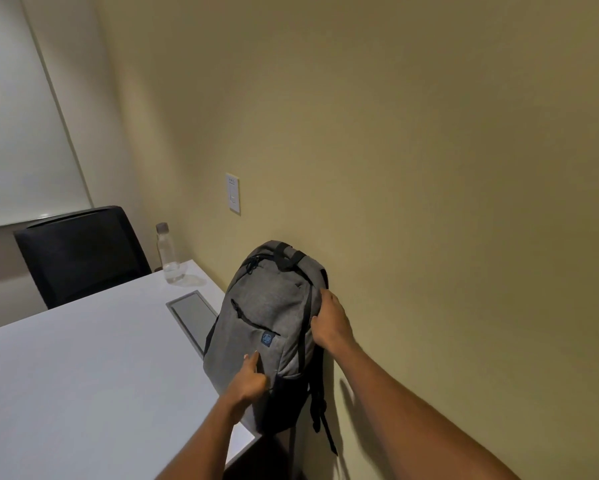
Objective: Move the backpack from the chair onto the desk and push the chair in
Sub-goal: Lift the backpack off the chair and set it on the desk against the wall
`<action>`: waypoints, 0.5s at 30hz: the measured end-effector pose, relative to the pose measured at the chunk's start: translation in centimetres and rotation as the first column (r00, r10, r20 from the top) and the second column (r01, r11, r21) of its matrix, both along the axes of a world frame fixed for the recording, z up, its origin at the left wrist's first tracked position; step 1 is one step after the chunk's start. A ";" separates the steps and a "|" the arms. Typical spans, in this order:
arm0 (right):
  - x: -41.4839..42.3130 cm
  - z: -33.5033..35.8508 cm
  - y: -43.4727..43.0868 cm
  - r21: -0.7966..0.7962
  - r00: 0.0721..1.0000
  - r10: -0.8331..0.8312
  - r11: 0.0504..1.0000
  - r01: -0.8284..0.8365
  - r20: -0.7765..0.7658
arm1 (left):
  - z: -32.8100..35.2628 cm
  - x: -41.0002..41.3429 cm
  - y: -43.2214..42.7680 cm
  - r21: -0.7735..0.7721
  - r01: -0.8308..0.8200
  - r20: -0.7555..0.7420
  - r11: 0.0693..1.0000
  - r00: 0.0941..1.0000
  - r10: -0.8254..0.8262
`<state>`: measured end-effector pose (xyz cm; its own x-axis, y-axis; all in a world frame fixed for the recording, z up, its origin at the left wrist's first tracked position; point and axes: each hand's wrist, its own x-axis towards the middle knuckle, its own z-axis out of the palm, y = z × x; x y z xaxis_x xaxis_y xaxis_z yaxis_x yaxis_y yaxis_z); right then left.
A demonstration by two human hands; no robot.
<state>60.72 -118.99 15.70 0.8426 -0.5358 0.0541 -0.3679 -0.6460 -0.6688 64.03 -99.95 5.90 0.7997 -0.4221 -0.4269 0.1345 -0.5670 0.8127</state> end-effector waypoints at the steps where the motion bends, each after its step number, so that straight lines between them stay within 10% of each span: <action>1: -0.8 0.4 -0.1 -0.017 1.000 0.017 1.000 -0.017 -0.009 | 0.5 -0.7 0.4 0.005 0.012 0.000 1.000 1.000 -0.012; 15: -13.7 1.5 5.9 -0.266 0.999 0.017 0.964 -0.025 -0.033 | 4.8 -12.4 8.0 0.047 -0.029 0.221 0.998 0.975 0.018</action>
